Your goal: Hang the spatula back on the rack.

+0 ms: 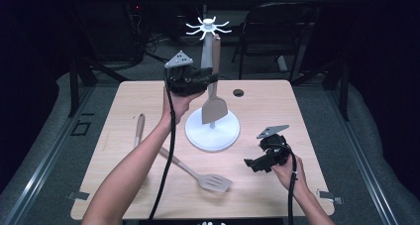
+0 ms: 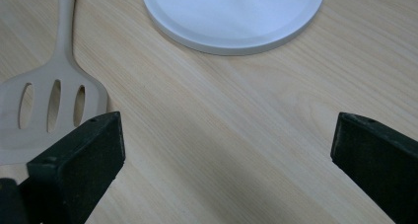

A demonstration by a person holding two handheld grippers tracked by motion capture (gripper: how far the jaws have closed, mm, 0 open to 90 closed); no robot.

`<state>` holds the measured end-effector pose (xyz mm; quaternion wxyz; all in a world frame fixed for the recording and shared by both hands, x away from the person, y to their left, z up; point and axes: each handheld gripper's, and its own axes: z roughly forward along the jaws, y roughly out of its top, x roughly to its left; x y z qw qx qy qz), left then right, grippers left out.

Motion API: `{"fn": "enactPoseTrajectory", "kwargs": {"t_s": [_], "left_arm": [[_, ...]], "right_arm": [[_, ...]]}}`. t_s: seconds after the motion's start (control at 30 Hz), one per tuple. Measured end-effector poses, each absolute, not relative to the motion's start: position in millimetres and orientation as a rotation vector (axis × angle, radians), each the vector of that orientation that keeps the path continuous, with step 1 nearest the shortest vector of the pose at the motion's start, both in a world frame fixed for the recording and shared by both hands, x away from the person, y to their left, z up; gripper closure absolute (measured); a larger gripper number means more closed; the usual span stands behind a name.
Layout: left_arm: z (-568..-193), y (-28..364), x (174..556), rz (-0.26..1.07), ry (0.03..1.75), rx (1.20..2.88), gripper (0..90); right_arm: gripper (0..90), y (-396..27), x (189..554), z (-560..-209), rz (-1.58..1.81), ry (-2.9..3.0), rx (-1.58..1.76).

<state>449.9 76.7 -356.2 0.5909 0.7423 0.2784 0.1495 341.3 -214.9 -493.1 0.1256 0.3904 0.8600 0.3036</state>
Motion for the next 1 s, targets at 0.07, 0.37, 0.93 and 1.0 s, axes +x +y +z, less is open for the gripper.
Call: {"fn": "enactPoseTrajectory", "kwargs": {"t_s": [0.07,0.37,0.93,1.0], "left_arm": [[-355,78,448,0.351,0.667,1.733,49.8],[-350,98,441,0.388,0.694,1.763,23.6],[-320,116,437,0.422,0.708,1.750,10.6],[-316,117,437,0.424,0.710,1.746,10.5]], "right_arm": [[0.0,-216,342,-493,0.875,2.511,1.140],[0.0,-220,349,-496,0.860,2.524,1.155],[0.0,-240,345,-497,0.786,2.515,1.220],[0.0,-241,345,-499,0.819,2.504,1.248]]}}
